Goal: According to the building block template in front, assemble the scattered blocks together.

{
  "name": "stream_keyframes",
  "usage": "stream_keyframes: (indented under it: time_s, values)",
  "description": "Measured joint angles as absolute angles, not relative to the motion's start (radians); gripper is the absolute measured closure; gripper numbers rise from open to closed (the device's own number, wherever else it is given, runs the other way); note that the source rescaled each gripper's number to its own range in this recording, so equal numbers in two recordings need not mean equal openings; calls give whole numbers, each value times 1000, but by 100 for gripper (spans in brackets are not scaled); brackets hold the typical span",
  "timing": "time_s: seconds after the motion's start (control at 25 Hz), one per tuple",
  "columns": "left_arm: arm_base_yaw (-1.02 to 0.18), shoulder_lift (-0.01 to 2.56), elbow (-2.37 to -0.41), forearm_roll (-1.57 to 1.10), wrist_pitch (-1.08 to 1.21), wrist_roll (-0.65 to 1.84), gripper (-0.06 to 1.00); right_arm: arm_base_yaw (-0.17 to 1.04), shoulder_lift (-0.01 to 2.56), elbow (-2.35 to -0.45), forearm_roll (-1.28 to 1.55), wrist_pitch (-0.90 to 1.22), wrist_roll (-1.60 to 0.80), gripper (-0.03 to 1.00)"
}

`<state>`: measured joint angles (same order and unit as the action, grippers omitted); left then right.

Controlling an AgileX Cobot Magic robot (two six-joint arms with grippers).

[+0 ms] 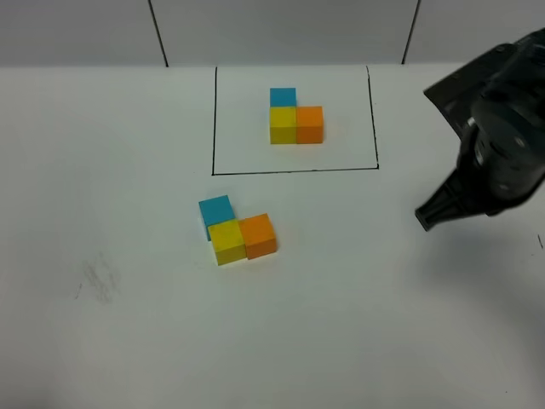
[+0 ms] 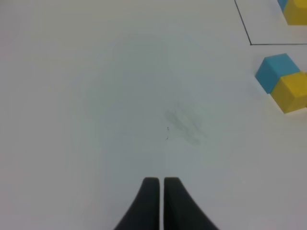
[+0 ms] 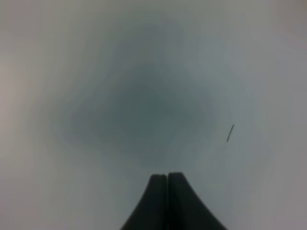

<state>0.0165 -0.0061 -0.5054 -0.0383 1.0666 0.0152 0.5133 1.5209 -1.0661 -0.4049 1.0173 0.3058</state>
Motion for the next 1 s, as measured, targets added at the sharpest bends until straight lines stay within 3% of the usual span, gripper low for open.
stream_keyframes:
  time_s: [0.48,0.76,1.0]
  values:
    - [16,-6,-505,-38,1067,15,94,512,979,-560,-265,953,300,97]
    - [16,-6,-505,-38,1067,15,94,512,741,-524,-141,943,243,97]
    - [16,-6,-505,-38,1067,15,94,512,683,-524,-116,1012,221,97]
